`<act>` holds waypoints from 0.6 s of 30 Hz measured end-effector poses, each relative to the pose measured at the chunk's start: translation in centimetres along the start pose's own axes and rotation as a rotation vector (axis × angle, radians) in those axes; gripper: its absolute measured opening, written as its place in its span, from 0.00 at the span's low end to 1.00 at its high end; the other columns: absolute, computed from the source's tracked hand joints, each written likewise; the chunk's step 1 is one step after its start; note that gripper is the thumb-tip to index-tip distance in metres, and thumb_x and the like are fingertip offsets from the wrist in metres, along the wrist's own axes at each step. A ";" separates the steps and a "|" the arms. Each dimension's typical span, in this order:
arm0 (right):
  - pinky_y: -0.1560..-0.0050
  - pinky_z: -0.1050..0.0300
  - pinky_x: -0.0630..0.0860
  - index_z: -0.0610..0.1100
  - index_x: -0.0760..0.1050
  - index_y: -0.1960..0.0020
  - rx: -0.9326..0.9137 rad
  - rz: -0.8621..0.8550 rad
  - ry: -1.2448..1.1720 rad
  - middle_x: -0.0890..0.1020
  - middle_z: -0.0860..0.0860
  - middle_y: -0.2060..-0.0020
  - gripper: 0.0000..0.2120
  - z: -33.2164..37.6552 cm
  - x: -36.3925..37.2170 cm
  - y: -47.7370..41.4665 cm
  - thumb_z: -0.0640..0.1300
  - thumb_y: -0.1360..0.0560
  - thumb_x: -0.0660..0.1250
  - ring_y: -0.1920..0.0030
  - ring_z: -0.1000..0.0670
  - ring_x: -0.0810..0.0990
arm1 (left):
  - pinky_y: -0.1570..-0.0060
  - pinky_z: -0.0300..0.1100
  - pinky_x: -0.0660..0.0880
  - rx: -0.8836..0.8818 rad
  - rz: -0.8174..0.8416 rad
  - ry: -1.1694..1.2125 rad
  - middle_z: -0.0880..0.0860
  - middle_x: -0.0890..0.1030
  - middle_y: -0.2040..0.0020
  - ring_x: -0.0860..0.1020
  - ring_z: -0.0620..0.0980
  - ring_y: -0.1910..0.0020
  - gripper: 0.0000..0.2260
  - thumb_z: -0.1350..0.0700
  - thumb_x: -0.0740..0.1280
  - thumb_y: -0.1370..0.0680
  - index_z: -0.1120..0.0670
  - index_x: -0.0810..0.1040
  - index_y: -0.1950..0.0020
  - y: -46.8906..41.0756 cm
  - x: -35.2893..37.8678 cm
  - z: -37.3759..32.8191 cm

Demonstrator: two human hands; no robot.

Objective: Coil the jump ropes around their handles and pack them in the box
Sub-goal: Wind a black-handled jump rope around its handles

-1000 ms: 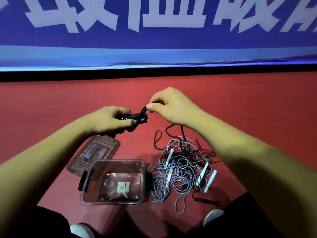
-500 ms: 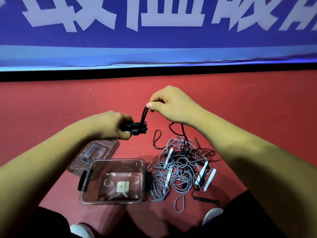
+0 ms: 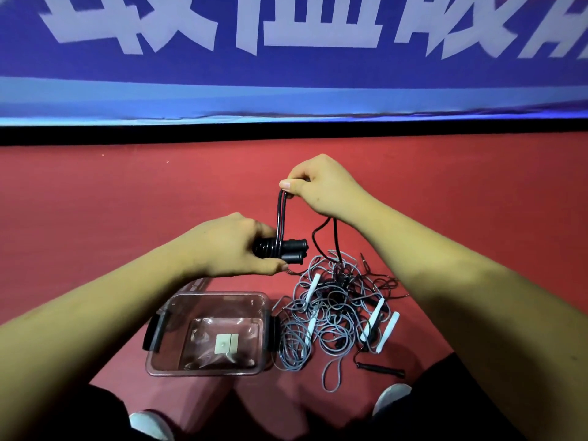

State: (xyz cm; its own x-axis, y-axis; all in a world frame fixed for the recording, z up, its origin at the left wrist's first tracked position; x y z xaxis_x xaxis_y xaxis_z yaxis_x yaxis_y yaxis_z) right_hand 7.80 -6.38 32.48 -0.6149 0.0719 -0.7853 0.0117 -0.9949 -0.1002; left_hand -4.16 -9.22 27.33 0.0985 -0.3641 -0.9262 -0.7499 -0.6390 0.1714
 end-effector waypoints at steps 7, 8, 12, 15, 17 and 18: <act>0.72 0.60 0.62 0.43 0.81 0.61 0.173 0.248 -0.296 0.71 0.49 0.74 0.11 -4.3 3.9 0.8 0.48 0.23 0.69 0.74 0.50 0.65 | 0.71 0.44 0.69 0.128 -0.114 0.177 0.50 0.79 0.68 0.72 0.47 0.72 0.21 0.39 0.71 0.27 0.48 0.68 0.43 1.0 -1.0 -1.5; 0.71 0.59 0.62 0.45 0.80 0.61 0.169 0.275 -0.311 0.72 0.49 0.74 0.10 -4.4 4.5 1.1 0.49 0.24 0.70 0.73 0.50 0.66 | 0.70 0.43 0.69 0.142 -0.115 0.234 0.50 0.80 0.67 0.72 0.47 0.73 0.24 0.40 0.71 0.27 0.46 0.65 0.38 1.2 -1.1 -1.7; 0.68 0.56 0.65 0.51 0.78 0.61 0.179 0.317 -0.330 0.77 0.46 0.66 0.02 -4.5 6.1 1.8 0.47 0.30 0.67 0.67 0.48 0.70 | 0.70 0.38 0.66 0.213 -0.163 0.310 0.51 0.78 0.69 0.70 0.45 0.74 0.27 0.45 0.71 0.24 0.33 0.63 0.28 1.8 -2.5 -1.9; 0.70 0.58 0.66 0.48 0.78 0.60 0.203 0.398 -0.380 0.76 0.49 0.73 0.12 -4.7 7.7 2.3 0.35 0.23 0.62 0.73 0.50 0.70 | 0.69 0.40 0.74 0.185 -0.196 0.463 0.51 0.80 0.65 0.78 0.51 0.70 0.12 0.48 0.71 0.23 0.41 0.77 0.41 1.8 -3.7 -1.0; 0.72 0.60 0.65 0.47 0.79 0.61 0.186 0.414 -0.408 0.73 0.50 0.74 0.11 -4.1 8.6 2.6 0.42 0.20 0.64 0.75 0.50 0.68 | 0.68 0.47 0.78 0.128 -0.242 0.564 0.56 0.81 0.63 0.80 0.59 0.67 0.07 0.51 0.72 0.23 0.48 0.77 0.48 1.7 -4.6 0.1; 0.72 0.60 0.64 0.47 0.79 0.61 0.187 0.419 -0.439 0.72 0.50 0.74 0.12 -3.6 9.1 2.7 0.46 0.19 0.63 0.74 0.50 0.67 | 0.68 0.48 0.78 0.094 -0.280 0.593 0.58 0.82 0.62 0.80 0.60 0.67 0.07 0.51 0.72 0.23 0.49 0.76 0.49 1.7 -5.1 0.9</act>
State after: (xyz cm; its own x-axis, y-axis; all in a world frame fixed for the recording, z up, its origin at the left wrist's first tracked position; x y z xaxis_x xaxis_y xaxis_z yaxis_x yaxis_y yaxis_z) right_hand 5.11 -8.19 22.86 -0.8547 -0.3222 -0.4070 0.2078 -0.9308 0.3006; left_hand -6.48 -7.82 32.08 0.6213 -0.5210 -0.5852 -0.6946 -0.7118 -0.1037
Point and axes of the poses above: each hand's wrist, its own y-axis away from the middle knuckle, its own x-axis out of the palm, z = x × y, the point moved 10 cm from there along -y, towards the middle knuckle
